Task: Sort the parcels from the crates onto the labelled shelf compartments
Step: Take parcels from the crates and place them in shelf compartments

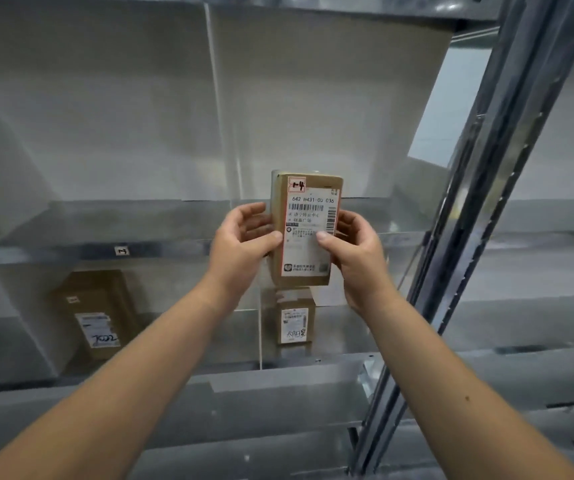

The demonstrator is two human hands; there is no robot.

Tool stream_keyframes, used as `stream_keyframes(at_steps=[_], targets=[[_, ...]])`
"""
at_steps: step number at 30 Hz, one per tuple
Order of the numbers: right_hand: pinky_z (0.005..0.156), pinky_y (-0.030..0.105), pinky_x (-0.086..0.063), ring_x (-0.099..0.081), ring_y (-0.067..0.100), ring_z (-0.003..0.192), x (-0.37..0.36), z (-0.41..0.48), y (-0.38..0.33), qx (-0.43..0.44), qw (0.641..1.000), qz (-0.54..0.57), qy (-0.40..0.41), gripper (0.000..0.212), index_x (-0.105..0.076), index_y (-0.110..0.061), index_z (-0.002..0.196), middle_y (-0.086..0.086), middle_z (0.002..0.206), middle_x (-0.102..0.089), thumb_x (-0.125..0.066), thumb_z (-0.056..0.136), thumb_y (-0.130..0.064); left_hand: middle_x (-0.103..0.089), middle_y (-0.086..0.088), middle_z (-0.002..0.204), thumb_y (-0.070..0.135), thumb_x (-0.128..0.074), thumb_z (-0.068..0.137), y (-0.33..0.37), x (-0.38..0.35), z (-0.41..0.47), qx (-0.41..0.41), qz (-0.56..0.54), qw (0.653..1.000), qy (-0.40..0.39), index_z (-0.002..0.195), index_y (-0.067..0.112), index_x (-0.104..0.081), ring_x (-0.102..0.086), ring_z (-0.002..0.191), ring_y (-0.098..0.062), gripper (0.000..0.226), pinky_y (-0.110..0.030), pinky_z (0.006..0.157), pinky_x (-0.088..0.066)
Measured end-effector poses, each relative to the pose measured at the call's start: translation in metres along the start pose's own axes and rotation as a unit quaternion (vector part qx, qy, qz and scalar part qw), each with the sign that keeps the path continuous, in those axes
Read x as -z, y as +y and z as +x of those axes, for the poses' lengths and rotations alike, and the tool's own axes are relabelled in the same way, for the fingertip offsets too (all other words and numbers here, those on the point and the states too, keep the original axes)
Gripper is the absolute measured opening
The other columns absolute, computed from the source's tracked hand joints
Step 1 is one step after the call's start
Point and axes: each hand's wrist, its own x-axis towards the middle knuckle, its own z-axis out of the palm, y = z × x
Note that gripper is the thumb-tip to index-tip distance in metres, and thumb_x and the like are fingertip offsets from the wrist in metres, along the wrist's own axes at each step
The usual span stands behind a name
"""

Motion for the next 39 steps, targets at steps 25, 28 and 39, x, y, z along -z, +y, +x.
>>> stream_keyframes(at_steps=[25, 28, 39], targets=[[0.081, 0.038, -0.065, -0.075, 0.012, 0.101, -0.014, 0.107, 0.037, 0.055, 0.995, -0.083, 0.012, 0.034, -0.071, -0.020, 0.101, -0.003, 0.104, -0.079, -0.085, 0.079, 0.001, -0.071, 0.017, 0.126, 0.005, -0.066, 0.098, -0.042, -0.006, 0.080, -0.087, 0.204, 0.974, 0.044, 0.138, 0.028, -0.063, -0.065, 0.121, -0.002, 0.046, -0.038, 0.098, -0.061], [0.083, 0.045, -0.065, -0.076, 0.017, 0.101, -0.013, 0.120, 0.041, 0.047, 0.995, -0.083, 0.003, 0.030, -0.071, -0.021, 0.098, 0.000, 0.105, -0.079, -0.082, 0.083, 0.002, -0.069, 0.013, 0.131, 0.008, -0.066, 0.098, -0.046, -0.013, 0.090, -0.079, 0.221, 0.970, 0.059, 0.140, 0.027, -0.060, -0.063, 0.126, -0.005, 0.046, -0.038, 0.101, -0.059], [0.085, 0.036, -0.065, -0.072, 0.005, 0.102, -0.028, 0.157, 0.062, 0.084, 0.986, -0.144, 0.019, 0.029, -0.064, -0.028, 0.095, -0.014, 0.105, -0.074, -0.081, 0.087, -0.007, -0.065, 0.002, 0.134, 0.002, -0.055, 0.101, -0.054, -0.026, 0.129, -0.066, 0.290, 0.949, 0.101, 0.141, 0.016, -0.052, -0.061, 0.125, -0.015, 0.042, -0.015, 0.086, -0.051]])
